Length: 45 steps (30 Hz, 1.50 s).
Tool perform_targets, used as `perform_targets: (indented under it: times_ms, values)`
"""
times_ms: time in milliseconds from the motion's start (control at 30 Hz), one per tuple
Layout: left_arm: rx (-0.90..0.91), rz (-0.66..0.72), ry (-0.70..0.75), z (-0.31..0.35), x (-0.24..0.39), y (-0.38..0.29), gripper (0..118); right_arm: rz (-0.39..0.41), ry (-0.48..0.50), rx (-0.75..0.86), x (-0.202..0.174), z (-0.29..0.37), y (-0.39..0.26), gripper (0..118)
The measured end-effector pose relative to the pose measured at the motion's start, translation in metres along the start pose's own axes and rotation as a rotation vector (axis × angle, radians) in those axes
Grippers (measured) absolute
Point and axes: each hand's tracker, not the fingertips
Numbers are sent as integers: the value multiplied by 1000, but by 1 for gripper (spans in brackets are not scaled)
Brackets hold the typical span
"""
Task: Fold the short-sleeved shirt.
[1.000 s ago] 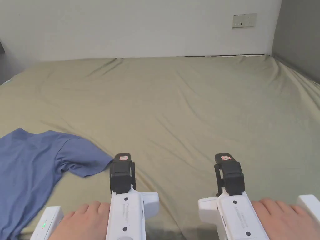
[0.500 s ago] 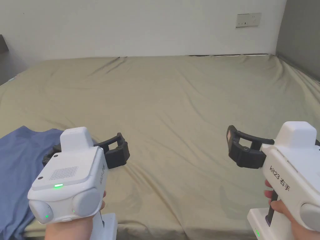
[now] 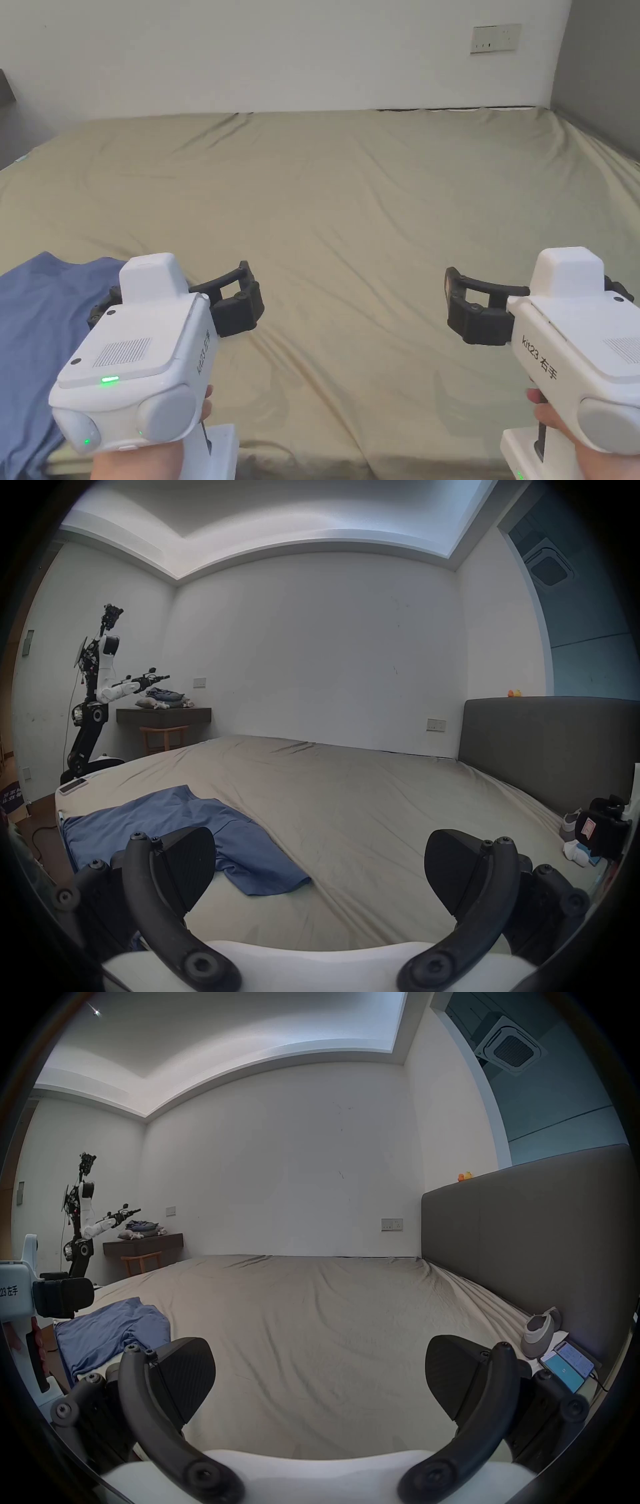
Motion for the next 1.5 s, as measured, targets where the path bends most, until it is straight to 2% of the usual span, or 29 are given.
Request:
perform_targets:
  times_ms: [267, 300, 333, 367, 400, 433, 467, 500, 533, 567, 600, 633, 667, 700, 733, 767, 800, 900, 967, 1033, 1100, 1200, 1300, 1500]
  values:
    - [-1, 3, -4, 0, 0, 1, 117, 6, -18, 8, 3, 0, 1, 118]
    - [-1, -2, -7, 0, 1, 1, 116, 9, -18, 7, 3, 0, 1, 118]
    - [0, -4, -10, 2, 2, 1, 109, 12, -24, 7, 3, 1, 1, 117]
    - [12, -7, -12, 4, 2, 1, 94, 21, -32, 23, 2, 3, 1, 116]
    - [32, -7, -14, 6, 4, 2, 52, 44, -31, 48, 2, 5, 2, 113]
    - [41, -20, -4, 7, 7, 3, 18, 37, -19, 46, 3, 7, 2, 105]
    - [42, -43, 15, 6, 10, 5, 1, 17, 1, 40, 3, 8, 3, 81]
    - [41, -55, 21, 6, 10, 4, 1, 32, 4, 54, 1, 10, 4, 21]
    - [42, -46, -24, 6, 11, 4, 1, 89, -24, 81, -2, 11, 5, 0]
    - [30, -60, -65, 6, 11, 4, 0, 188, -76, 143, -5, 9, 7, 0]
    - [26, -84, -48, 6, 14, 2, 0, 101, -111, 86, -5, 14, 4, 0]
    - [32, -87, -45, 7, 15, 0, 0, 102, -49, 118, 0, 16, 4, 0]
    - [35, -87, -52, 9, 16, 0, 0, 3, -12, 21, 4, 14, 4, 0]
    - [33, -87, -64, 9, 16, 1, 0, -6, -60, -36, 3, 13, 3, 0]
    - [28, -90, -73, 9, 17, 2, 0, 85, -70, 54, 2, 14, 4, 0]
    - [28, -90, -78, 9, 18, 2, 0, 59, -64, 46, 2, 15, 3, 0]
    - [29, -90, -77, 10, 18, 3, 0, -1, -47, -2, 5, 12, 2, 0]
    - [22, -114, -51, 13, 7, 7, 0, 30, -38, 10, 1, 14, 3, 0]
    - [22, -81, 14, 16, -9, 13, 0, 40, -12, 20, -4, 10, 6, 0]
    - [13, -25, 80, 20, -30, 21, 0, 16, 35, 14, -16, 11, 11, 0]
    - [22, 4, 143, 25, -52, 28, 0, 27, 97, 11, -36, 9, 17, 0]
    - [46, -12, 214, 35, -83, 33, 0, 150, 207, 96, -74, 5, 18, 0]
    - [47, 37, 320, 45, -117, 38, 0, 84, 326, 30, -112, -13, 18, 0]
    - [41, 44, 483, 60, -169, 37, 0, 78, 491, 40, -181, -49, 15, 0]
